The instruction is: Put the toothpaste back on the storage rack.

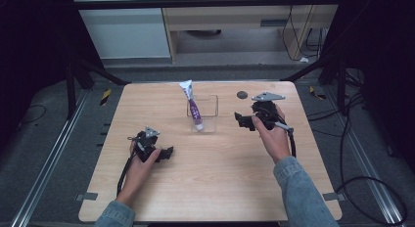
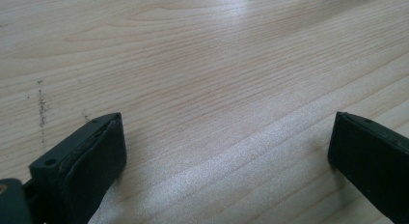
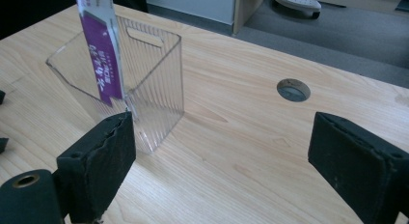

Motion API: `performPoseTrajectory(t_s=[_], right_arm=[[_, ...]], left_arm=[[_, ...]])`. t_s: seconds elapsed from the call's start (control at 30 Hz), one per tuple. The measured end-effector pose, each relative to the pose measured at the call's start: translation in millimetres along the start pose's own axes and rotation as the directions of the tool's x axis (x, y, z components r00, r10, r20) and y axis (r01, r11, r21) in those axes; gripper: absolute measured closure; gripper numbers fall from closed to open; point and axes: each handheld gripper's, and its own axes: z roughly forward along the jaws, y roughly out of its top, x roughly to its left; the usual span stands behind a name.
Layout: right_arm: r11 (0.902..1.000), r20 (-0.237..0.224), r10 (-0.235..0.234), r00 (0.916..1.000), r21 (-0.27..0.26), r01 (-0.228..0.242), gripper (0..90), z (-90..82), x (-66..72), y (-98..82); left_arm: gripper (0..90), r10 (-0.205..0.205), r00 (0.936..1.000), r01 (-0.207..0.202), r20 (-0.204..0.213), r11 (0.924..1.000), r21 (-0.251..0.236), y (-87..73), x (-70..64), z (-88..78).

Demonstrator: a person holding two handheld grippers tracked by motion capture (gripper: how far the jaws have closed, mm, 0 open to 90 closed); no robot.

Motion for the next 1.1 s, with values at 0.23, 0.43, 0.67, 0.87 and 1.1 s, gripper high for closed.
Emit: performPoseTrajectory(t_s=[0.23,0.43,0.67,0.87,1.1], right_arm=[[0.9996,0.021,0.018,0.9996,0.021,-0.019,9.9,-2.2,-11.5,-17.8],[0.9983,0.042,0.018,0.999,0.055,-0.02,9.9,-1.6,-20.9,-33.5],[0.9959,0.069,0.008,0.9976,0.089,-0.014,10.4,3.1,-33.8,-50.9],[0.992,0.081,0.029,0.9963,0.12,-0.039,12.1,12.7,-47.8,-64.3],[0.9869,0.099,0.072,0.9924,0.137,-0.086,12.4,22.9,-64.9,-76.8]], left_arm=[[0.0,0.001,1.0,-0.001,-0.001,1.0,0.001,0.0,0.1,-0.1],[0.0,0.001,1.0,-0.001,-0.001,1.0,0.001,0.0,0.1,0.0],[0.0,0.001,1.0,-0.001,-0.001,1.0,0.001,0.0,0.1,0.0],[0.0,0.001,1.0,-0.001,-0.001,1.0,0.001,0.0,0.1,0.0],[0.0,0.001,1.0,-0.001,0.0,1.0,0.001,0.0,0.1,0.0]])
